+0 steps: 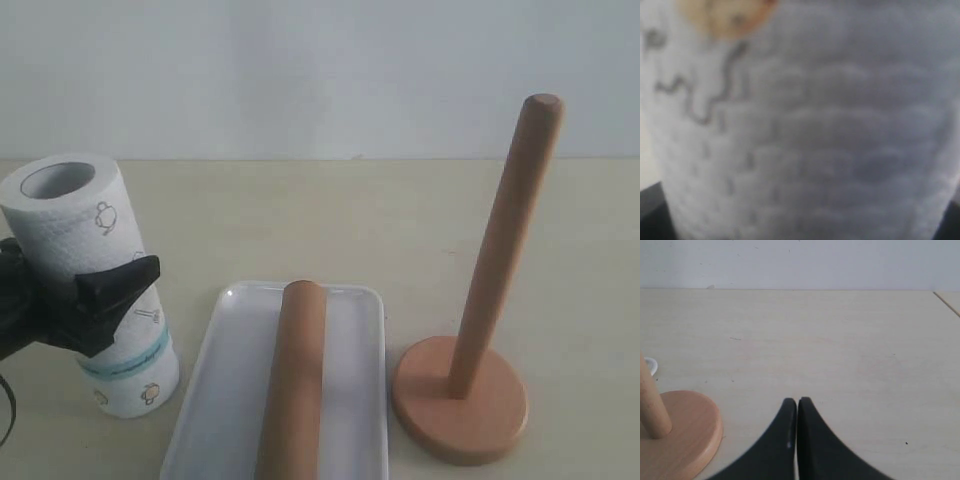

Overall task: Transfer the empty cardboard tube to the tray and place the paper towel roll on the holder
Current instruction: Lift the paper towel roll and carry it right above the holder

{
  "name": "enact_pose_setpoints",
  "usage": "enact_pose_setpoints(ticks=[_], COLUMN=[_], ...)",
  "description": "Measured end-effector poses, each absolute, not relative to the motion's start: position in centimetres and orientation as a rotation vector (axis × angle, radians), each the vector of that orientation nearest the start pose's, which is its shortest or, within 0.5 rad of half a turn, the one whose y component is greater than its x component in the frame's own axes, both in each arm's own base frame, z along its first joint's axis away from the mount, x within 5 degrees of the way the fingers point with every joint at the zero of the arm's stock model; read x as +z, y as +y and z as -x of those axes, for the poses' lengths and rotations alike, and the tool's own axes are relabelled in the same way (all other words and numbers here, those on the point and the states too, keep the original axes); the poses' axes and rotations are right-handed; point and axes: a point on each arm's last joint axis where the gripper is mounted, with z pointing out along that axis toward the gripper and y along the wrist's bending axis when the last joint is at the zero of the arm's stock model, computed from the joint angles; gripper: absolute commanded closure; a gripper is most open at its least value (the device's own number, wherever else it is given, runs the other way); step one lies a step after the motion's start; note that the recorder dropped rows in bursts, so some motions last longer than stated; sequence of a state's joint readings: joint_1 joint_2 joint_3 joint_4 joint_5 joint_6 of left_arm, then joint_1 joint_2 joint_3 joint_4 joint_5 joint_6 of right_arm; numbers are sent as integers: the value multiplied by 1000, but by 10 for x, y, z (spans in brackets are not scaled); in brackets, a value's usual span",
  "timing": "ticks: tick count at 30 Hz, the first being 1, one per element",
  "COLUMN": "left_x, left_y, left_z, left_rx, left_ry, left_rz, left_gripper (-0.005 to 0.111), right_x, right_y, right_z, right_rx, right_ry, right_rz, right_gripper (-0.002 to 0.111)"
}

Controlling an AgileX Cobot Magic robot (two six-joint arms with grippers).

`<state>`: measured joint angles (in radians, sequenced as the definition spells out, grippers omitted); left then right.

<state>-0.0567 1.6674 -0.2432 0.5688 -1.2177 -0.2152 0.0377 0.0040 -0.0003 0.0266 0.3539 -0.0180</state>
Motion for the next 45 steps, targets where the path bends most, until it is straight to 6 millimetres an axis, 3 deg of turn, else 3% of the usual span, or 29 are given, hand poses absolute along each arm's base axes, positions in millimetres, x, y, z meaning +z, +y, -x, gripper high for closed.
enact_pose_setpoints(ticks=[1,4,22,26,31,36,40,41,45], left_x=[148,148,148,156,190,223,270,290,334], left_y=[-59,-58,-57,-54,-53,-47,-44,-47,-55], left_z=[-219,-220,-221,-220,-213,-194,-179,-176,-176], left_rx=[-505,-506,-502,-470,-425,-345,-311,-336,-434], left_ry=[1696,1699,1701,1687,1552,1527,1528,1494,1439], left_rz=[-434,-420,-402,-381,-393,-375,-371,-398,-462], left_gripper=[83,102,103,103,103,103,103,103,103], right_x=[181,181,181,181,181,181,181,181,181], right_y=[3,3,3,3,3,3,3,3,3], right_z=[-53,-53,-53,-53,-53,-53,-53,-53,-53], right_rx=[40,40,40,40,40,40,40,40,40], right_ry=[1841,1841,1841,1841,1841,1841,1841,1841,1841], right_rz=[35,35,35,35,35,35,35,35,35], right_gripper=[108,108,108,108,108,108,108,108,108])
